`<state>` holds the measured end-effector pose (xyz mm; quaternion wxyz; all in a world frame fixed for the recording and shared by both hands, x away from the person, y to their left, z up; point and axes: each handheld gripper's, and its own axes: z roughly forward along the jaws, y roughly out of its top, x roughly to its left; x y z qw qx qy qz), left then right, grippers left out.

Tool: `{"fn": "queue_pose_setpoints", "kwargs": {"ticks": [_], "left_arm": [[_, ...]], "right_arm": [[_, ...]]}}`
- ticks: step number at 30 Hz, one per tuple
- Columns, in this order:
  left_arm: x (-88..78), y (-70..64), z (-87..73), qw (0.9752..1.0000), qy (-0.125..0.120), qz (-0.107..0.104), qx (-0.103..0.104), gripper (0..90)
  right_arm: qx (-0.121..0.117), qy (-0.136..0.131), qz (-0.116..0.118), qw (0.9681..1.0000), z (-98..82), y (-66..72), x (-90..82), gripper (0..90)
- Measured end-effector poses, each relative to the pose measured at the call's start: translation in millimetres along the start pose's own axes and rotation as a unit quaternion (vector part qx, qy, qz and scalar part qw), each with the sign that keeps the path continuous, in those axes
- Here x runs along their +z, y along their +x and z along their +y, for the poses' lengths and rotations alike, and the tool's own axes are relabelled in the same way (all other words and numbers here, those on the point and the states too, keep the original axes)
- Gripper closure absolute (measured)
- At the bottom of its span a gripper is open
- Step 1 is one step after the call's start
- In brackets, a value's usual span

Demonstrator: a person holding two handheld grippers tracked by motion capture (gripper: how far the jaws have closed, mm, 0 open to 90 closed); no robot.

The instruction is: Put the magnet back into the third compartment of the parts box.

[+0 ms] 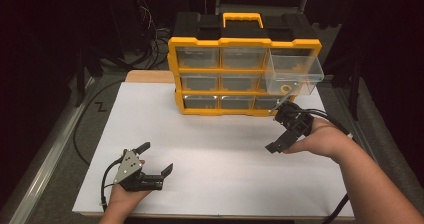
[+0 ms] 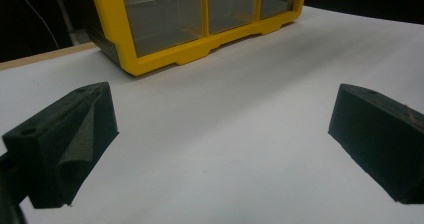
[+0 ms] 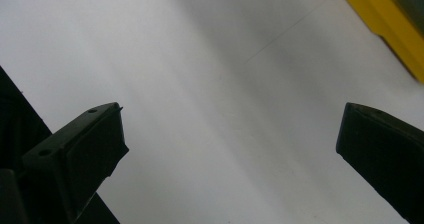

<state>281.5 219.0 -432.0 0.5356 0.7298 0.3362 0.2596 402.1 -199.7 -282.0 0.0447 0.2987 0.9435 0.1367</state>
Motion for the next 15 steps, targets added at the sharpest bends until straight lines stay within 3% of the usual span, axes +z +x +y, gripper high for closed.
{"fn": "queue_pose_setpoints", "kwargs": {"ticks": [15], "left_arm": [[-0.2,0.5,0.0,1.0,0.001,0.001,0.0,0.3]], "right_arm": [[0.011,0.014,0.011,0.9998,-19.5,3.1,55.5,0.8]]}}
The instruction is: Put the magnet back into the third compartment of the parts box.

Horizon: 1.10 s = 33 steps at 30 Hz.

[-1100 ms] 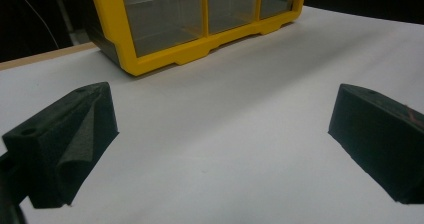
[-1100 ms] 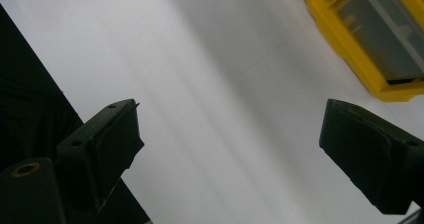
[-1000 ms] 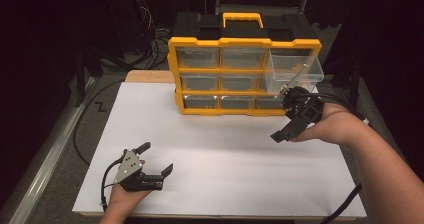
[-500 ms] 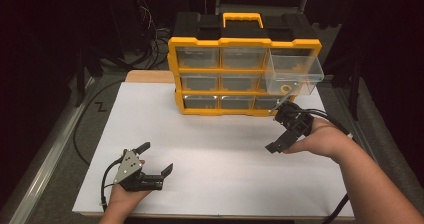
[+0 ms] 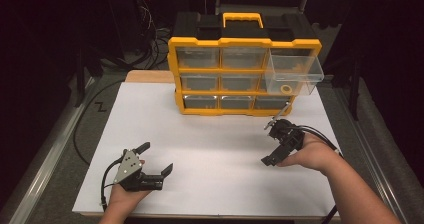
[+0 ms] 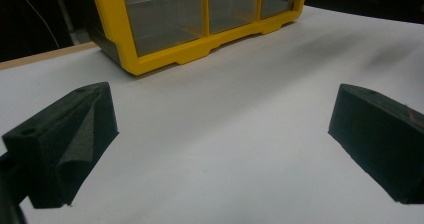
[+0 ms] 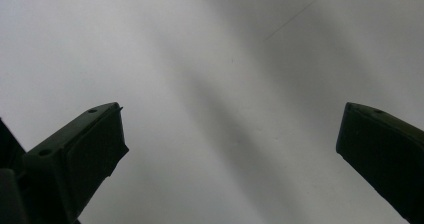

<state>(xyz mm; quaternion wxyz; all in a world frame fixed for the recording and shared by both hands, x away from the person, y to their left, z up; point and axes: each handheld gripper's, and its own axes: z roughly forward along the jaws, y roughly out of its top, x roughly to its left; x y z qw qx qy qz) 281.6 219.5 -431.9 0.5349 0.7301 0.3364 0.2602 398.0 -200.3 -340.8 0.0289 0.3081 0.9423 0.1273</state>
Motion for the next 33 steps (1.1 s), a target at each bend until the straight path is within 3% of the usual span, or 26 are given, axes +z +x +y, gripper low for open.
{"fn": "queue_pose_setpoints", "kwargs": {"ticks": [13,17,20,24,28,33], "left_arm": [[-0.7,1.3,-0.2,1.0,0.001,0.001,-0.002,0.3],[-2.8,5.0,-0.4,1.0,0.001,0.005,-0.008,0.3],[-3.4,7.4,-1.3,0.9999,0.002,0.005,-0.012,0.3],[-2.1,5.5,-1.0,0.9999,0.004,0.004,-0.009,0.3],[-2.3,6.0,-1.4,0.9999,0.006,0.006,-0.011,0.3],[-2.6,7.3,-2.0,0.9998,0.013,0.004,-0.014,0.3]], "right_arm": [[0.018,-0.008,0.0,0.9998,-18.4,2.9,42.3,0.8],[0.019,-0.023,-0.002,0.9995,-22.8,3.7,47.9,0.8],[0.022,-0.05,-0.006,0.9985,-26.4,4.5,49.7,0.8],[0.021,-0.084,-0.019,0.9961,-32.3,7.7,53.4,0.8],[0.024,-0.124,-0.028,0.9916,-39.4,11.5,57.5,0.8],[0.044,-0.181,-0.02,0.9823,-50.0,11.0,59.0,0.8]]}}
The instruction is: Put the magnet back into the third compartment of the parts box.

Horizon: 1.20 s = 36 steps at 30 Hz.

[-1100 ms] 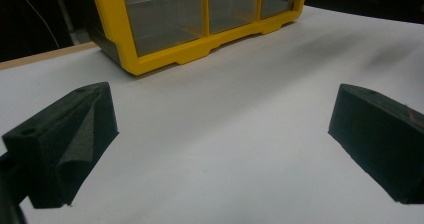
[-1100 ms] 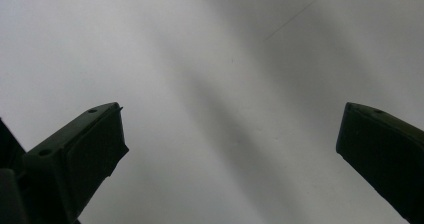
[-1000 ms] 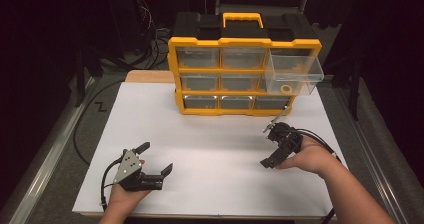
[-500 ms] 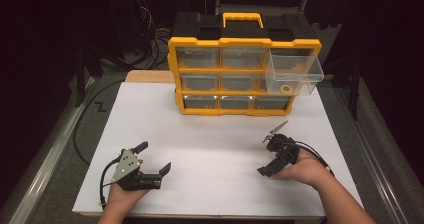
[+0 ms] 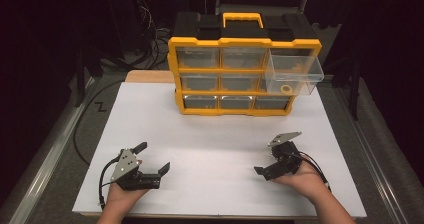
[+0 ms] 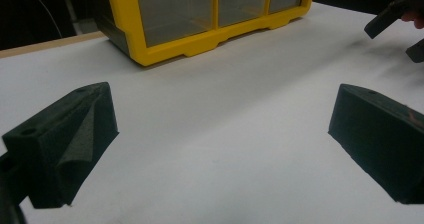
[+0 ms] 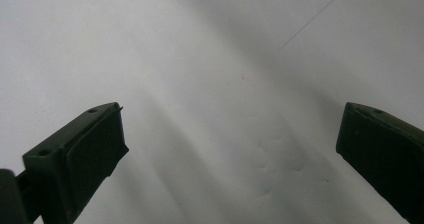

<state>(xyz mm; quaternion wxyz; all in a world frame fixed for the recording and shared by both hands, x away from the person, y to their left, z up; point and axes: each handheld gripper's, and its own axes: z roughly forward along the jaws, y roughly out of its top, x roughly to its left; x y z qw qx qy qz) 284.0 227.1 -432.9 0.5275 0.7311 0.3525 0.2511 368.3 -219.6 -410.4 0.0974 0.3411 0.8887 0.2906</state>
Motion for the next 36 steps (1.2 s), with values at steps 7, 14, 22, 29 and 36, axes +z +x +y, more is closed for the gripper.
{"fn": "queue_pose_setpoints", "kwargs": {"ticks": [7,14,22,29,36], "left_arm": [[0.3,0.1,0.1,1.0,-0.001,0.005,-0.006,0.2],[-0.2,1.5,-1.0,0.9998,0.001,0.007,-0.017,0.2],[0.5,4.4,-2.4,0.9993,0.007,0.01,-0.035,0.1],[-4.1,-2.1,-5.0,0.9993,0.015,0.013,-0.033,0.0],[-2.6,-0.9,-5.1,0.9991,0.025,0.017,-0.031,0.0]], "right_arm": [[0.034,-0.067,0.007,0.9972,-13.8,-5.5,-6.5,0.8],[0.062,-0.131,0.013,0.9893,-26.0,-3.5,-10.0,0.8],[0.065,-0.194,-0.014,0.9788,-43.4,6.7,-14.9,0.8],[0.095,-0.244,-0.013,0.965,-59.9,3.2,-23.6,0.9],[0.087,-0.279,-0.015,0.9561,-61.8,1.7,-27.4,0.8]]}}
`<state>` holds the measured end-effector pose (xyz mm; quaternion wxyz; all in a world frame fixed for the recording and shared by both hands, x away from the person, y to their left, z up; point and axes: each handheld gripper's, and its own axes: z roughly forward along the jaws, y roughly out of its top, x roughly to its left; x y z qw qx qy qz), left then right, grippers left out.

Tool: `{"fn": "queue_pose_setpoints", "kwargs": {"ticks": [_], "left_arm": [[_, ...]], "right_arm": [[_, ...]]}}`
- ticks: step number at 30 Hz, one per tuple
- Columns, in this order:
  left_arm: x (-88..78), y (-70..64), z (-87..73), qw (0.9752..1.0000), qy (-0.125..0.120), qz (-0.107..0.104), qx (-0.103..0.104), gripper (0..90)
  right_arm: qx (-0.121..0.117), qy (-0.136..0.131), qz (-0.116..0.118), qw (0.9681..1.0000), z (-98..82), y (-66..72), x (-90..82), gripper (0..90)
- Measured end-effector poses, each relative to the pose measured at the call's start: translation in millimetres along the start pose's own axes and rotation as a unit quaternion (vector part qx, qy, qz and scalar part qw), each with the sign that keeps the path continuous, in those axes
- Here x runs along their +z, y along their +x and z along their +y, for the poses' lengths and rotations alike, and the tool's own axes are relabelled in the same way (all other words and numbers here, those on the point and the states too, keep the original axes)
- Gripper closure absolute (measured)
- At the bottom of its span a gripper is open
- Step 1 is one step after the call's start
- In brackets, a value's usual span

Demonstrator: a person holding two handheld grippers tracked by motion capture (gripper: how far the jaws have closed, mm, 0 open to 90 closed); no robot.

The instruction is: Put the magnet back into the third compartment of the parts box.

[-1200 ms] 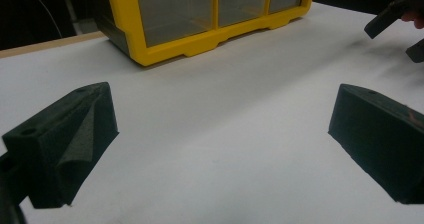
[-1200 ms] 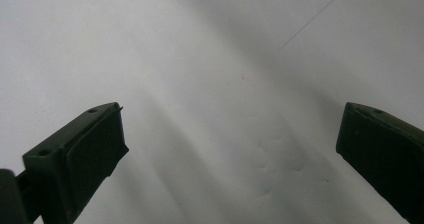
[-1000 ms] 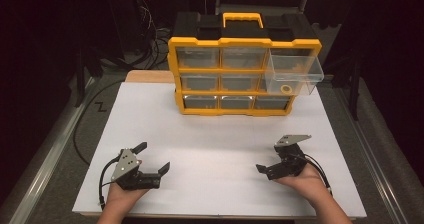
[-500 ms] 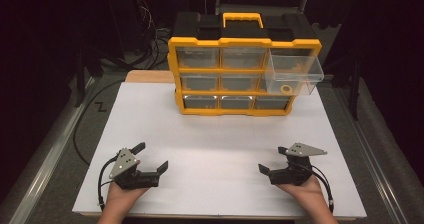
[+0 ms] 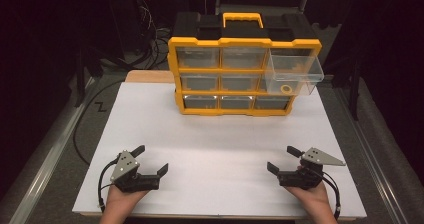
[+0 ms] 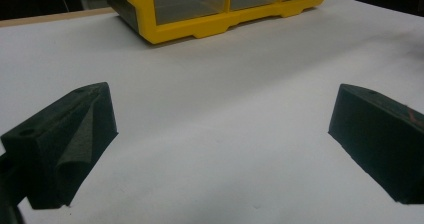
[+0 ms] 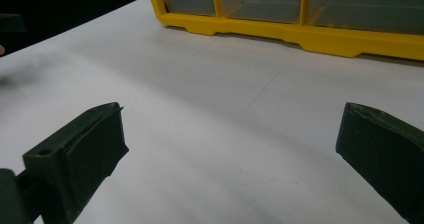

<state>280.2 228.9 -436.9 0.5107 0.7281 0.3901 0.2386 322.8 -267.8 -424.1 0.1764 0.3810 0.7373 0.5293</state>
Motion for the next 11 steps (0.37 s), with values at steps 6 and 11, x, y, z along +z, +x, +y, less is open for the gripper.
{"fn": "queue_pose_setpoints", "kwargs": {"ticks": [6,11], "left_arm": [[-0.3,1.8,0.0,1.0,-0.003,0.002,0.001,0.0],[-1.3,1.3,0.1,1.0,-0.005,-0.001,0.006,0.0]], "right_arm": [[-0.008,0.0,-0.008,0.9999,-1.7,4.1,2.8,0.8],[-0.008,0.002,-0.016,0.9998,-1.8,4.8,3.3,0.9]]}}
